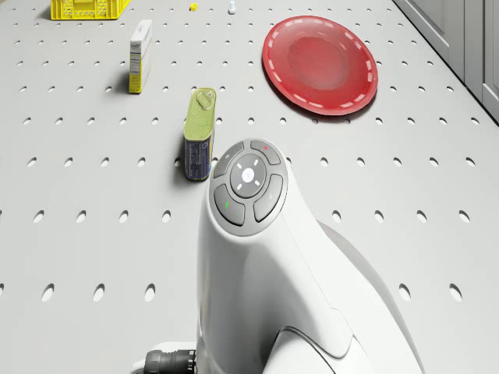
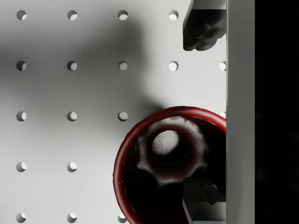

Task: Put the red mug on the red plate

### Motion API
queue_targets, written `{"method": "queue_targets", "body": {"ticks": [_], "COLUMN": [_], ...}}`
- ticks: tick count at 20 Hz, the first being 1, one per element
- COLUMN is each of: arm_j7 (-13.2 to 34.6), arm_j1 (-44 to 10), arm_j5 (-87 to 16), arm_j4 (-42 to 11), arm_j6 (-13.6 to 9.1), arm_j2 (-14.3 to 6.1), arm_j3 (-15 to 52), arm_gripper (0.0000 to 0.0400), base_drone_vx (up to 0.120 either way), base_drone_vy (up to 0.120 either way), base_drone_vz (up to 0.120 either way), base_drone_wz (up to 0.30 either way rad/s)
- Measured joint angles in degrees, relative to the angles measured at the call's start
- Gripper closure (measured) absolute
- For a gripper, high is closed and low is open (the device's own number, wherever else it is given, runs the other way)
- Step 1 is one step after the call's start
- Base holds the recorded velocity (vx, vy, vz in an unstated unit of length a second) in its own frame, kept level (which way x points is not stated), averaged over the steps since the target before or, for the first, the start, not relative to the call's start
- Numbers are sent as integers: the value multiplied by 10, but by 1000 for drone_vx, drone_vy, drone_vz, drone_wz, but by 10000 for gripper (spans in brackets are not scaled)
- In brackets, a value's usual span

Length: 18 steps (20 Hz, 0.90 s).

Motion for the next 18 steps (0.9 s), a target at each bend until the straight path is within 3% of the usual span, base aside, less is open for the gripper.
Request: {"method": "queue_targets", "body": {"ticks": [9,11,13,18], "arm_j7": [-4,-4,-3,-1], "arm_j1": [1,0,-1,-4], "arm_j5": [-40,-43,-45,-45], "arm_j4": [11,12,13,15], "arm_j6": [46,53,57,67], "arm_j2": [-32,-36,-40,-48], "arm_j3": [-48,-53,-56,-58], "arm_gripper": [0,118,189,268], "base_drone_vx": [0,0,0,0], "base_drone_vy": [0,0,0,0], "base_drone_vz": [0,0,0,0], "base_drone_wz": [0,0,0,0]}}
